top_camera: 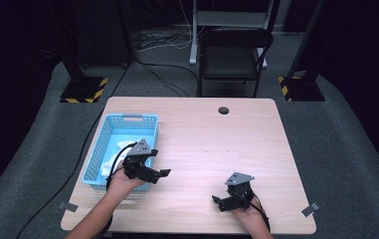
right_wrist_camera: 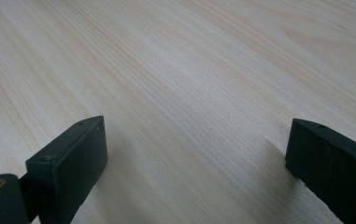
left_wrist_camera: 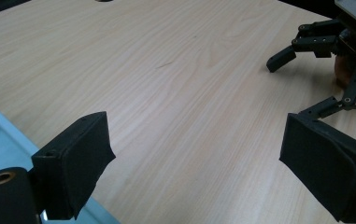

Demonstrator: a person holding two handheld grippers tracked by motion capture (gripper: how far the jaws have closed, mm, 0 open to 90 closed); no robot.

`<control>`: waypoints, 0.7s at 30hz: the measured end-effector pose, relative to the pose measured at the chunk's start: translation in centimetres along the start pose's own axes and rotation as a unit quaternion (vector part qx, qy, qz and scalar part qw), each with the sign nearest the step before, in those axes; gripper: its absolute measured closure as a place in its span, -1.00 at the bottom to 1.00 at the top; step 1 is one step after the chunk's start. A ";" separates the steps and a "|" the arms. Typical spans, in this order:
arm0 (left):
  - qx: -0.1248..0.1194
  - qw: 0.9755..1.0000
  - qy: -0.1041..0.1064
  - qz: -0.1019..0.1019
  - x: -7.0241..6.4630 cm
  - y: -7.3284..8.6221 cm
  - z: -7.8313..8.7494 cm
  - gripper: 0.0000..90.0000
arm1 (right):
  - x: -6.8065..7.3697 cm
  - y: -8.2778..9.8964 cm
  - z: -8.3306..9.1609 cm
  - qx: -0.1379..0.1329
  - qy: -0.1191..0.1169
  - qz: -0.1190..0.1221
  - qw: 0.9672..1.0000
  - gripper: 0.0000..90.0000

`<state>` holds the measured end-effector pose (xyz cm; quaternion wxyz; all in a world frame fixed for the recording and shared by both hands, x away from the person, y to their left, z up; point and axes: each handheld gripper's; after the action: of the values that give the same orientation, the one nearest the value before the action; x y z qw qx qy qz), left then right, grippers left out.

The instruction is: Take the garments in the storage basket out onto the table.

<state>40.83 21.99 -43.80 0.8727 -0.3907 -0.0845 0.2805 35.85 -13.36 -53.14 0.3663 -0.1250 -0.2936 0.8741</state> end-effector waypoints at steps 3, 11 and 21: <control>-0.004 1.000 -0.004 0.005 0.3 0.0 0.3 -0.82 | 0.0 0.0 0.0 0.000 0.000 0.000 1.000 -0.89; -0.006 1.000 -0.016 0.016 1.1 0.3 0.8 -0.82 | 0.0 0.0 0.0 0.000 0.000 0.000 1.000 -0.89; 0.011 0.998 -0.050 0.023 2.2 0.8 1.0 -0.81 | 0.0 0.0 0.0 0.000 0.000 0.000 1.000 -0.89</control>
<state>41.92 24.25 -43.81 0.8650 -0.3682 -0.1154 0.3207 35.85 -13.36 -53.14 0.3663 -0.1250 -0.2936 0.8741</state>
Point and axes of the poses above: each handheld gripper's, and its own axes: z roughly backward along the jaws, y roughly out of its underside, x roughly to its left, and after that the axes turned 9 degrees about x, right-handed
